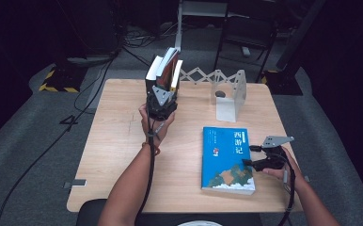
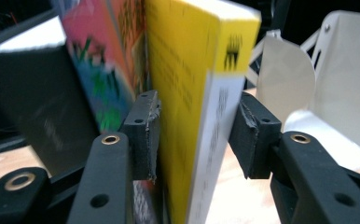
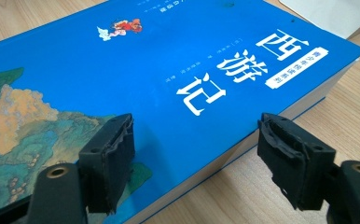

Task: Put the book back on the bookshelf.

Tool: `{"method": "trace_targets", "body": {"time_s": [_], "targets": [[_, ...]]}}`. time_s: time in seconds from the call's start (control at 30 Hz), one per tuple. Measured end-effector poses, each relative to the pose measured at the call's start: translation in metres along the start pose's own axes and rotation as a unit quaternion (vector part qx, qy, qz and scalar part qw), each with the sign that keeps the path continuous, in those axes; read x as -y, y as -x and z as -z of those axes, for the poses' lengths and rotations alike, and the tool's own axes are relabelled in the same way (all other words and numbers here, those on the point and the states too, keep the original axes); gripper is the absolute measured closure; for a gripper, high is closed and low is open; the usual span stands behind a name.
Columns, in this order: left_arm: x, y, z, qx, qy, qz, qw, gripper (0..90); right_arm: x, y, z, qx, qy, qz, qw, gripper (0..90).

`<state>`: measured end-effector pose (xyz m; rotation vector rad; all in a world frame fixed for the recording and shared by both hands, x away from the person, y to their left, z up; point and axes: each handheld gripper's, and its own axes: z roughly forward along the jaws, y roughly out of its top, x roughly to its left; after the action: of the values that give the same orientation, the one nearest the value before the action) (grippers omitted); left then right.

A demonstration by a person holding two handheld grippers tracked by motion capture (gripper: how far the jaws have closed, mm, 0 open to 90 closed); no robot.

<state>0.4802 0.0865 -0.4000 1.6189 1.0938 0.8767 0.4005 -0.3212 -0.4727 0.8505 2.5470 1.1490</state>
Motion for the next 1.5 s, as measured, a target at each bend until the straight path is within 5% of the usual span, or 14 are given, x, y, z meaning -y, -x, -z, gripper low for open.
{"method": "trace_targets", "body": {"time_s": [0.37,0.5,0.93,1.07,1.3,1.5], "targets": [[0.043,-0.001,-0.011,0.023,-0.078,-0.01,0.9966,72.9,0.0,-0.001,0.0,0.003,0.0,-0.001,1.0,27.9],[0.041,0.003,-0.012,0.015,-0.082,-0.027,0.9962,73.6,0.0,0.0,0.0,0.001,0.0,-0.002,1.0,27.8],[0.036,-0.008,-0.03,-0.014,-0.076,0.019,0.9969,75.2,0.0,0.0,-0.001,-0.002,0.001,-0.002,1.0,27.5],[0.037,-0.01,-0.026,-0.004,-0.065,0.037,0.9972,72.8,0.0,0.0,-0.001,0.0,0.001,-0.001,1.0,27.5],[0.036,-0.009,-0.011,0.02,-0.062,0.018,0.9977,67.5,0.001,0.0,0.001,0.002,0.001,-0.001,1.0,27.5],[0.043,-0.007,0.002,0.068,-0.08,-0.01,0.9944,62.0,0.0,-0.001,0.002,0.009,0.0,0.004,1.0,27.7]]}}
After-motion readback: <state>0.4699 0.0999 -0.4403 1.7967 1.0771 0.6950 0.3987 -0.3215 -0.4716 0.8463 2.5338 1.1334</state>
